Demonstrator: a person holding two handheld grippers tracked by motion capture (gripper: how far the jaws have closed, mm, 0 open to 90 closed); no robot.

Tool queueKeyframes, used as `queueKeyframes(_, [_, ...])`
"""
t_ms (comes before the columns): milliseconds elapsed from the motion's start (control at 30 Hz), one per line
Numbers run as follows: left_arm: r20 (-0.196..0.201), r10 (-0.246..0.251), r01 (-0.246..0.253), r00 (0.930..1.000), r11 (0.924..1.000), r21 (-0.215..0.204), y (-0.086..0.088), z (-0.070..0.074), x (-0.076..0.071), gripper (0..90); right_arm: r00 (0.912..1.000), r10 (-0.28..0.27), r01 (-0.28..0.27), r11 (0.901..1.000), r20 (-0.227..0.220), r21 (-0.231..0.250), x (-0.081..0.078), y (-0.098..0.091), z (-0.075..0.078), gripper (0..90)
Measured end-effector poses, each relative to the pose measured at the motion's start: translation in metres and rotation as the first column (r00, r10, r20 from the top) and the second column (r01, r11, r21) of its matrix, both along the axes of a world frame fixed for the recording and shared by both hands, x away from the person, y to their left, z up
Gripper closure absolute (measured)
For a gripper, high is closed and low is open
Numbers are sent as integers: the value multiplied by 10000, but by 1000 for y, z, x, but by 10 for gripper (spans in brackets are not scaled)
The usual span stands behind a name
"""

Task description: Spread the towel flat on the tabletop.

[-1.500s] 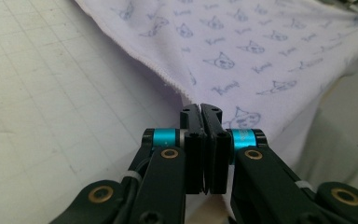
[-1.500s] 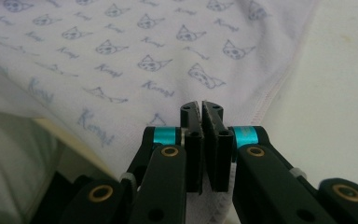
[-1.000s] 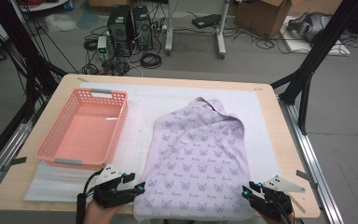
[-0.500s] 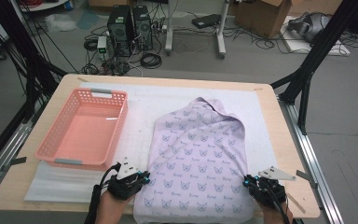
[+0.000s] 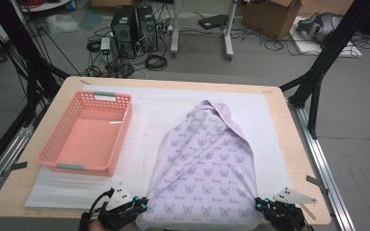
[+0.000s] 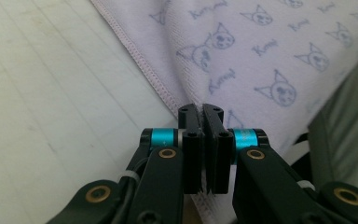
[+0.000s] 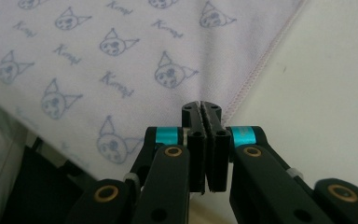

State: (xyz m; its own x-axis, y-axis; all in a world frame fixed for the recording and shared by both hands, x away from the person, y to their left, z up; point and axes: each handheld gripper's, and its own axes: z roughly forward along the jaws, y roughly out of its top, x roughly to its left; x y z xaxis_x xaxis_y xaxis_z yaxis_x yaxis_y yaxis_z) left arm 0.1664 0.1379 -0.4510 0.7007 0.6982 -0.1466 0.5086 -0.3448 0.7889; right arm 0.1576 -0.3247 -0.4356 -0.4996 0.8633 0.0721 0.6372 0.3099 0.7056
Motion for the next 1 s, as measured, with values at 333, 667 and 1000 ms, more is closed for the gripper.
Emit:
queueKeyframes(333, [376,628,-579,9973,9913,-1186,7,4,28,546,9975,-348,321,9985,609,454,4,-1,4,717])
queueKeyframes(667, [542,1112,-988,9923,9761,-1936,12,12,64,477,9950,-589,596,9982,807,-55,63,17,-3,616])
queueKeyframes(1000, [634,843,-714,9944,9803,-1840,1,17,76,464,9989,273,-253,9984,381,-502,79,32,-6,885])
